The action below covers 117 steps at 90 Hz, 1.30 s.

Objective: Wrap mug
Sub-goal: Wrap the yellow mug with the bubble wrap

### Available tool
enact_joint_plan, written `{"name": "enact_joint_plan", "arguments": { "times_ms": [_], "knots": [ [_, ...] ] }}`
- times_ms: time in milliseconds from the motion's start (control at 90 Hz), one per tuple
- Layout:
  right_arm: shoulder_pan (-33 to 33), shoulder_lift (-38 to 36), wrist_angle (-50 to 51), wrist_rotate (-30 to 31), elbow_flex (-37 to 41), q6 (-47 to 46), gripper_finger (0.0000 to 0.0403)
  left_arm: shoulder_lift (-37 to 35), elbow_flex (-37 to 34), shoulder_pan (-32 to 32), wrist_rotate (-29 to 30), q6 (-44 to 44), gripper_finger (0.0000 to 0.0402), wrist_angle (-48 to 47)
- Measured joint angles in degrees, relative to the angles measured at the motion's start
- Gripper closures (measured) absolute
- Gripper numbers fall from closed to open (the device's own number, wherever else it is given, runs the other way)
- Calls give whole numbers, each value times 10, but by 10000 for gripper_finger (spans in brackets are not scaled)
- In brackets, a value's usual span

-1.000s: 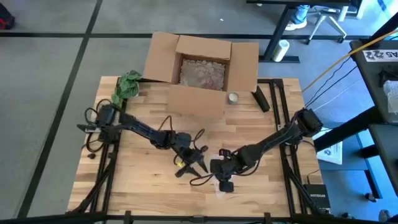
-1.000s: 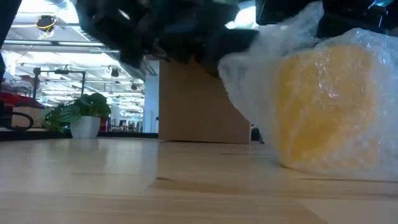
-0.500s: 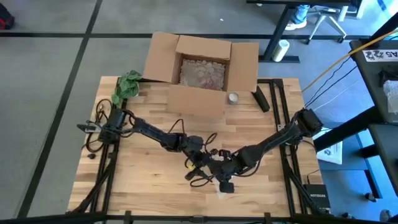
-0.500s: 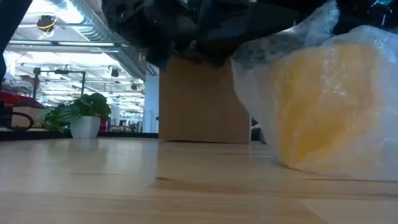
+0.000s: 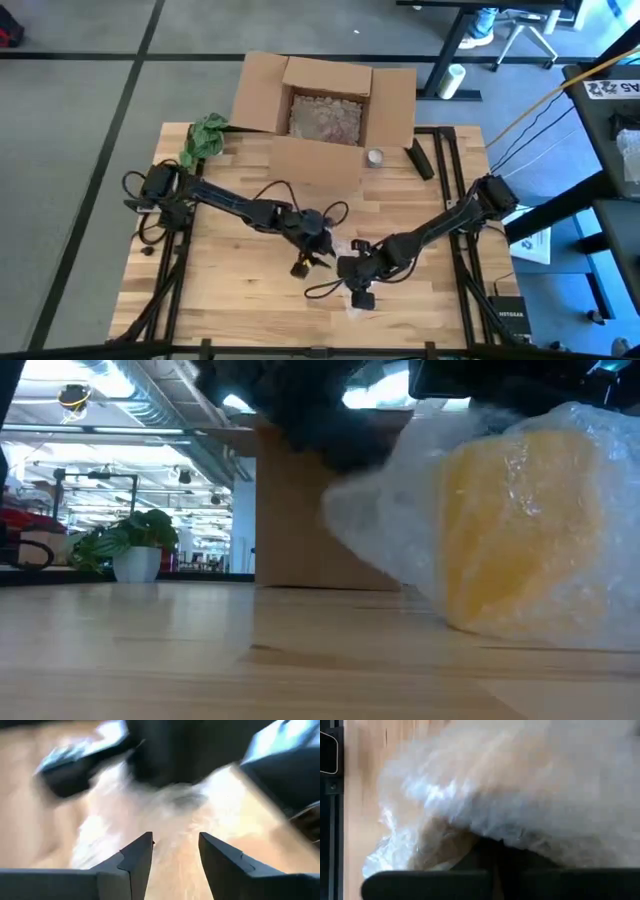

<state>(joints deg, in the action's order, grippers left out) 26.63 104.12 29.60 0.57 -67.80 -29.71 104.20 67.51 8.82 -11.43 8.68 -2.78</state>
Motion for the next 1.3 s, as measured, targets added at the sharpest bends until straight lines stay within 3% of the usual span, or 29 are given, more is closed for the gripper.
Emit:
{"name": "enact_joint_plan", "arguments": {
  "times_ms": [156, 333, 778, 889, 1078, 1300],
  "knots": [
    [0, 0, 1, 0, 0, 0, 403, 5, -1, -13, 26, -26, 235, -49],
    [0, 0, 0, 1, 0, 0, 403, 6, -34, -34, 33, -46, 216, -44],
    [0, 0, 0, 1, 0, 2, 403, 10, -129, -25, 11, -57, 208, 170],
    [0, 0, 0, 1, 0, 2, 403, 10, -129, -20, 11, -48, 248, 200],
    [0, 0, 0, 1, 0, 2, 403, 10, -129, -16, -16, -37, 385, 253],
    [0, 0, 0, 1, 0, 3, 403, 10, -129, -5, -31, -33, 401, 299]
  ]
}}
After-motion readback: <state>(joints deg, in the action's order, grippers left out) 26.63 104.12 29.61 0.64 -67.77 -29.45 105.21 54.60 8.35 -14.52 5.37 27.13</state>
